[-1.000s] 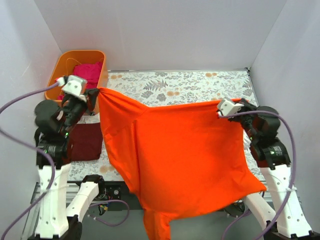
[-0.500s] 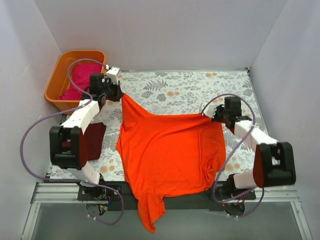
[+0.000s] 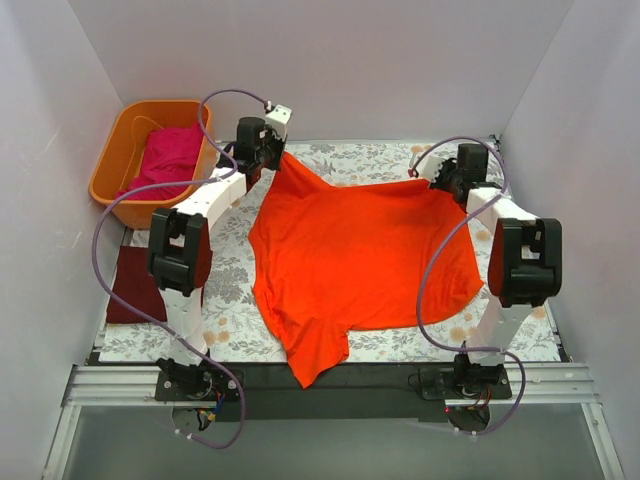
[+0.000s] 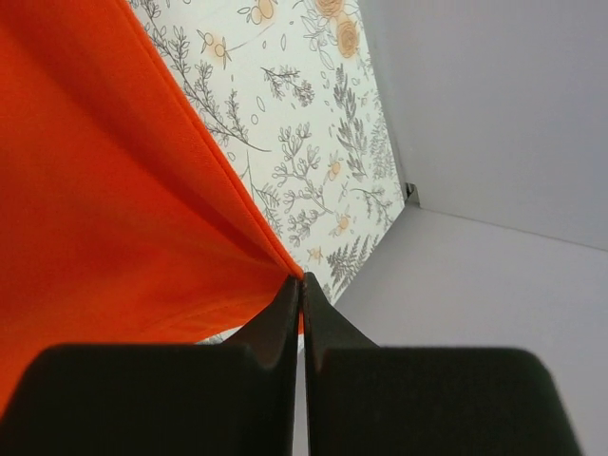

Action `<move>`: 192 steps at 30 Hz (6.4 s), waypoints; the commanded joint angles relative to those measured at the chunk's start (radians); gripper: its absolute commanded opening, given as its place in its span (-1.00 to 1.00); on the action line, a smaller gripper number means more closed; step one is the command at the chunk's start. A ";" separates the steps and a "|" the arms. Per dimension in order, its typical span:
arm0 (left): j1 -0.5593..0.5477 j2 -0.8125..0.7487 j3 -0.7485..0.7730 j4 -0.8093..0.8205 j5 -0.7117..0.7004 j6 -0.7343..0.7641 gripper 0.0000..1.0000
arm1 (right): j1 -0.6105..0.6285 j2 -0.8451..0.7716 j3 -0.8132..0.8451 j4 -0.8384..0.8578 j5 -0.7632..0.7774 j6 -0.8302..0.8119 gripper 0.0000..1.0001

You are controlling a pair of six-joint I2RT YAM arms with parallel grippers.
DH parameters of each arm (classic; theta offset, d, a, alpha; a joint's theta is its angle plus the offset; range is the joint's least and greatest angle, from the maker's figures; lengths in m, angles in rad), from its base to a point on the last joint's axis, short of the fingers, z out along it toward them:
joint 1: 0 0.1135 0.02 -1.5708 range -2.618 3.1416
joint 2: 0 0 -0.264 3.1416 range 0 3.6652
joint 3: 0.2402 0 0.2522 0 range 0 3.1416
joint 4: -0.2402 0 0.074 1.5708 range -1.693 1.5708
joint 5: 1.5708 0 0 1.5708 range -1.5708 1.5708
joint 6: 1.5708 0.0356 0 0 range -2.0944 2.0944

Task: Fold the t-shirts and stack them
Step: Flatten the tshirt out, then fold the tshirt

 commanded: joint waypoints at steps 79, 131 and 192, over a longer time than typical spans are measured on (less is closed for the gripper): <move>-0.264 -0.479 -0.551 -0.559 0.031 -0.134 -1.00 | -0.094 0.023 -0.008 -0.480 -0.106 -0.218 -0.97; -0.237 -0.021 -0.130 -0.484 0.343 -0.174 -0.09 | -0.103 0.330 0.508 -0.937 -0.164 0.293 -0.35; 0.246 -0.208 -0.313 -0.584 0.389 -0.332 -1.00 | 0.620 0.018 0.324 -0.744 -0.462 0.474 -0.53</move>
